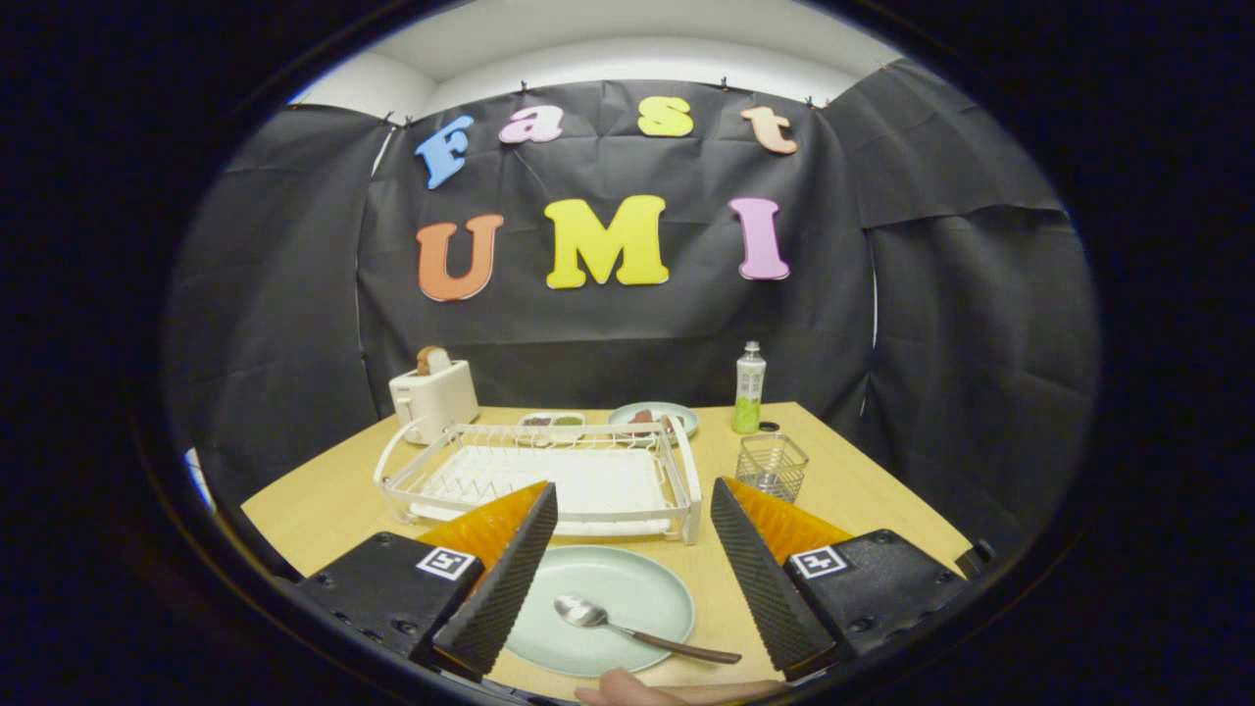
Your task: Take the plate from the dish rack, then take the spoon from the basket and place it into the plate.
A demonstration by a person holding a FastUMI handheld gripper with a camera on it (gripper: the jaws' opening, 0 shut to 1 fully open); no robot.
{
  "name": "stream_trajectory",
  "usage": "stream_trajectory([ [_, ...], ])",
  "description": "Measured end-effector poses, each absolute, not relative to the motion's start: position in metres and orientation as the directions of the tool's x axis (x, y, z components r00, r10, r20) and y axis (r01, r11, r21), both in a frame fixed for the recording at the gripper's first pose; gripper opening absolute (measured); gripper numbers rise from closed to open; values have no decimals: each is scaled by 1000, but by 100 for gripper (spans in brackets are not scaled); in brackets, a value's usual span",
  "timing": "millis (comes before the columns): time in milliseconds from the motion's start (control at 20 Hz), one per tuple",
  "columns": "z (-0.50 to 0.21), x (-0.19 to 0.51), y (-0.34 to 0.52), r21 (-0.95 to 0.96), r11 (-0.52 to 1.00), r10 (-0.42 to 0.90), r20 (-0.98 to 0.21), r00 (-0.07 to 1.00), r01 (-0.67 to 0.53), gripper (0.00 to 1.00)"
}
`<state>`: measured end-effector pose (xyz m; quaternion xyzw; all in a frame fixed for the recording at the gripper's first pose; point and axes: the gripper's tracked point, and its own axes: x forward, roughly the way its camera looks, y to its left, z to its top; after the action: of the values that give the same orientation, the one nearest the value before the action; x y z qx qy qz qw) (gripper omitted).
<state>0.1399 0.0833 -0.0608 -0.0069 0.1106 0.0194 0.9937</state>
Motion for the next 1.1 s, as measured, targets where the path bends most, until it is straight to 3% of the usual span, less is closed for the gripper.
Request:
stream_trajectory([
  [250,-50,103,65,-24,999,-38,-198,980,34,100],
  [450,-53,75,69,-3,1000,-6,-199,980,5,100],
  [850,-30,28,68,-19,1000,-23,-61,998,21,100],
  [1100,-33,17,77,-36,999,-18,-63,998,16,100],
])
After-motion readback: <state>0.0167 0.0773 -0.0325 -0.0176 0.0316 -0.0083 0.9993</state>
